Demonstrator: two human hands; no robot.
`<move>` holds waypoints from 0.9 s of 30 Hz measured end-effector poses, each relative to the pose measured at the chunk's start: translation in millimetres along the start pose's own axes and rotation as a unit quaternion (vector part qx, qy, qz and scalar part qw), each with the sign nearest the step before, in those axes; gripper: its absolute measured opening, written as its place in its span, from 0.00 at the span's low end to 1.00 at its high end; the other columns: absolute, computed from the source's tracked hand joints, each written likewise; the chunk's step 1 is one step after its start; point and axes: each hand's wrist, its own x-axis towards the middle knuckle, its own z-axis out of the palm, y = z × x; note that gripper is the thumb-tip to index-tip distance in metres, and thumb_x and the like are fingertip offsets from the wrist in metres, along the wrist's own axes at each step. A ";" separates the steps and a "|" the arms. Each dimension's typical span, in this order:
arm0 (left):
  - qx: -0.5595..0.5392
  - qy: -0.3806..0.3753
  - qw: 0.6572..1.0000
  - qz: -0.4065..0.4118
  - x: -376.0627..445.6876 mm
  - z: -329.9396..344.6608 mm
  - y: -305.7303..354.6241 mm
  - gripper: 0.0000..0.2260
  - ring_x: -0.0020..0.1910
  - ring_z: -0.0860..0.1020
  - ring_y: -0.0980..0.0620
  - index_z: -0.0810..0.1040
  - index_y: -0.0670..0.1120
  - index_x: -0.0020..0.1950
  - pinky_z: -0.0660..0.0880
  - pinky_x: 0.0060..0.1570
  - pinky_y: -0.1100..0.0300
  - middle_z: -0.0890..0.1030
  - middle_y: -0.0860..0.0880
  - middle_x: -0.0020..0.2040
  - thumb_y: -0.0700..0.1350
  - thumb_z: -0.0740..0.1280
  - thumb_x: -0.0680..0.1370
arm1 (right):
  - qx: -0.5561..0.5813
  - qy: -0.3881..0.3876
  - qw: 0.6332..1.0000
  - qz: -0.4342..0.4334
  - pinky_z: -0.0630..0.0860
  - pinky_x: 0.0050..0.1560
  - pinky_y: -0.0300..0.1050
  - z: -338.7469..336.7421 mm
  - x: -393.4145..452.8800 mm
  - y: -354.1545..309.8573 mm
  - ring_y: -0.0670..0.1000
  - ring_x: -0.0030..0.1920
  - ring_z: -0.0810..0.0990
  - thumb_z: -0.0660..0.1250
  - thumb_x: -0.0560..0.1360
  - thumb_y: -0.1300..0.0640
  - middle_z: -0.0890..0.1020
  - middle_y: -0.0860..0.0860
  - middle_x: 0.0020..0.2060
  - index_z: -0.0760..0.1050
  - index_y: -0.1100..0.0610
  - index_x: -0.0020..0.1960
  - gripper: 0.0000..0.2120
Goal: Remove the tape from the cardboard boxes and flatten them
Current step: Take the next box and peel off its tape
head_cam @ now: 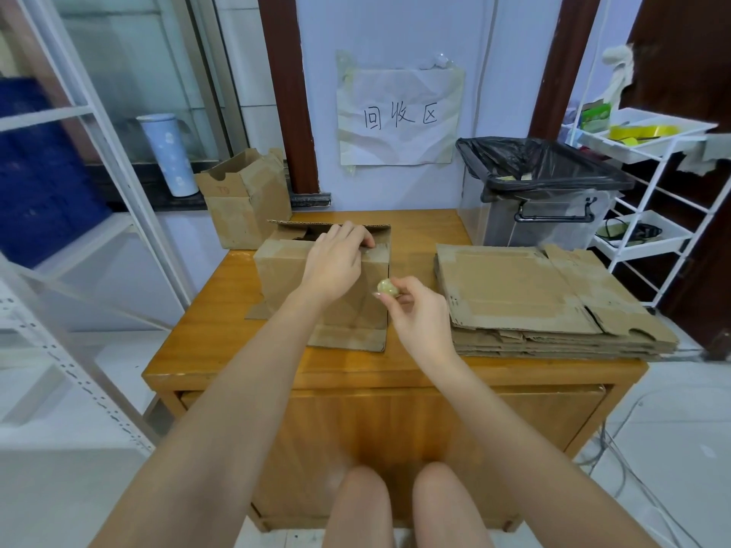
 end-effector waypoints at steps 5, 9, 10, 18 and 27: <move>-0.001 0.001 1.000 -0.008 -0.3 -0.8 -0.9 0.14 0.55 0.70 0.50 0.75 0.46 0.58 0.61 0.51 0.62 0.75 0.49 0.57 0.34 0.55 0.79 | -0.051 -0.002 0.997 -0.060 0.77 0.45 0.48 3.5 0.8 3.1 0.53 0.42 0.78 0.68 0.76 0.61 0.81 0.55 0.44 0.79 0.62 0.58 0.11; -0.011 0.007 1.000 -0.003 -1.9 -0.9 0.2 0.14 0.54 0.70 0.49 0.75 0.46 0.57 0.61 0.50 0.62 0.76 0.49 0.56 0.33 0.55 0.78 | -0.093 0.016 0.990 -0.104 0.71 0.41 0.42 9.3 -6.8 6.5 0.56 0.41 0.78 0.68 0.75 0.66 0.79 0.56 0.41 0.79 0.65 0.56 0.11; -0.012 0.008 1.000 -0.004 -2.2 -1.4 0.0 0.14 0.54 0.70 0.50 0.75 0.46 0.57 0.61 0.49 0.62 0.76 0.50 0.56 0.33 0.55 0.78 | -0.098 0.022 0.989 -0.110 0.71 0.40 0.43 10.4 -7.3 5.8 0.57 0.40 0.78 0.68 0.74 0.66 0.79 0.56 0.40 0.79 0.65 0.56 0.11; -0.006 0.003 1.000 -0.010 -2.4 -1.8 0.0 0.14 0.55 0.70 0.50 0.75 0.47 0.57 0.59 0.49 0.63 0.75 0.50 0.56 0.34 0.55 0.78 | -0.168 0.032 0.978 -0.123 0.67 0.30 0.42 13.4 -2.2 4.5 0.56 0.33 0.75 0.71 0.68 0.74 0.78 0.57 0.34 0.79 0.64 0.46 0.09; 0.000 0.002 1.000 -0.019 2.1 -0.9 -3.5 0.14 0.55 0.70 0.49 0.74 0.46 0.58 0.62 0.52 0.60 0.75 0.49 0.57 0.35 0.55 0.79 | -0.134 -0.097 0.986 -0.014 0.74 0.42 0.48 -2.0 19.0 0.0 0.57 0.43 0.79 0.63 0.80 0.53 0.83 0.54 0.42 0.73 0.57 0.56 0.10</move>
